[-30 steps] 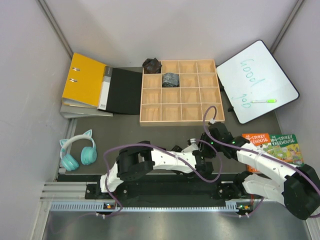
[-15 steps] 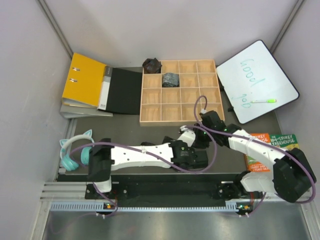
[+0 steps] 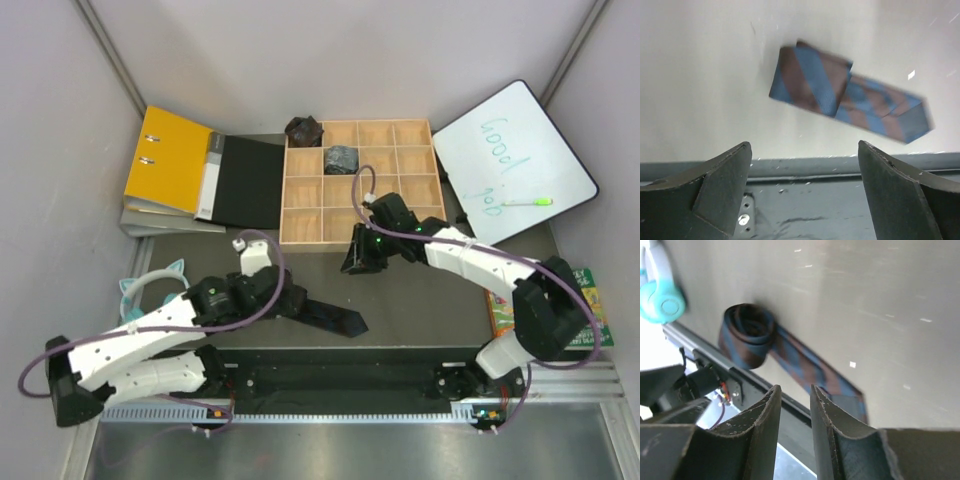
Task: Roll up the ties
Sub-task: Roll the tie at the center of the board.
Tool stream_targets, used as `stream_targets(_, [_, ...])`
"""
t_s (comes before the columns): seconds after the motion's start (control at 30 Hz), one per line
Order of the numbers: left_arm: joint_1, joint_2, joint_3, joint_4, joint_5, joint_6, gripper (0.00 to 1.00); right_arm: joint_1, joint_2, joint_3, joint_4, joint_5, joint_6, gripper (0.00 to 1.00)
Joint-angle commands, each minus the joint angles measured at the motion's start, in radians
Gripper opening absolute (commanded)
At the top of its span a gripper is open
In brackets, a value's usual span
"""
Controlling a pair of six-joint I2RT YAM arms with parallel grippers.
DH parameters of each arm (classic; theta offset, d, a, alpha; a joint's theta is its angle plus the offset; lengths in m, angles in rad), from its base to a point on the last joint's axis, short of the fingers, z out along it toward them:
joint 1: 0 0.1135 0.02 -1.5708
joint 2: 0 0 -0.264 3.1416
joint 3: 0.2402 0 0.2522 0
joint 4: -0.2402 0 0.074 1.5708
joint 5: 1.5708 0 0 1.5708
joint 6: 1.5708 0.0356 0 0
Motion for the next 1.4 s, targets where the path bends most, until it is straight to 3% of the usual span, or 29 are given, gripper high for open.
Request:
stream_targets(0.0, [0.148, -0.103, -0.047, 0.158, 0.121, 0.142, 0.87, 0.062, 0.101, 0.126, 0.054, -0.02, 0.01, 0.3])
stream_targets(0.13, [0.201, -0.072, -0.088, 0.184, 0.203, 0.145, 0.7, 0.103, 0.229, 0.24, 0.041, -0.029, 0.002, 0.29])
stream_targets(0.2, [0.212, -0.063, -0.101, 0.184, 0.2, 0.131, 0.68, 0.119, 0.301, 0.319, -0.005, -0.025, -0.011, 0.27])
stream_targets(0.33, [0.275, -0.086, -0.11, 0.189, 0.206, 0.168, 0.66, 0.165, 0.319, 0.376, -0.038, 0.026, -0.021, 0.25])
stream_targets(0.5, [0.469, -0.066, -0.112, 0.276, 0.35, 0.294, 0.67, 0.198, 0.241, 0.289, 0.06, -0.011, 0.067, 0.26])
stream_targets(0.67, [0.574, -0.029, -0.113, 0.322, 0.446, 0.326, 0.66, 0.231, 0.191, 0.2, 0.183, -0.049, 0.145, 0.25])
stream_targets(0.83, [0.609, 0.002, -0.115, 0.369, 0.486, 0.34, 0.65, 0.254, 0.229, 0.16, 0.287, -0.103, 0.202, 0.23])
stream_targets(1.37, [0.615, 0.017, -0.176, 0.432, 0.503, 0.354, 0.71, 0.271, 0.338, 0.03, 0.369, -0.043, 0.189, 0.19])
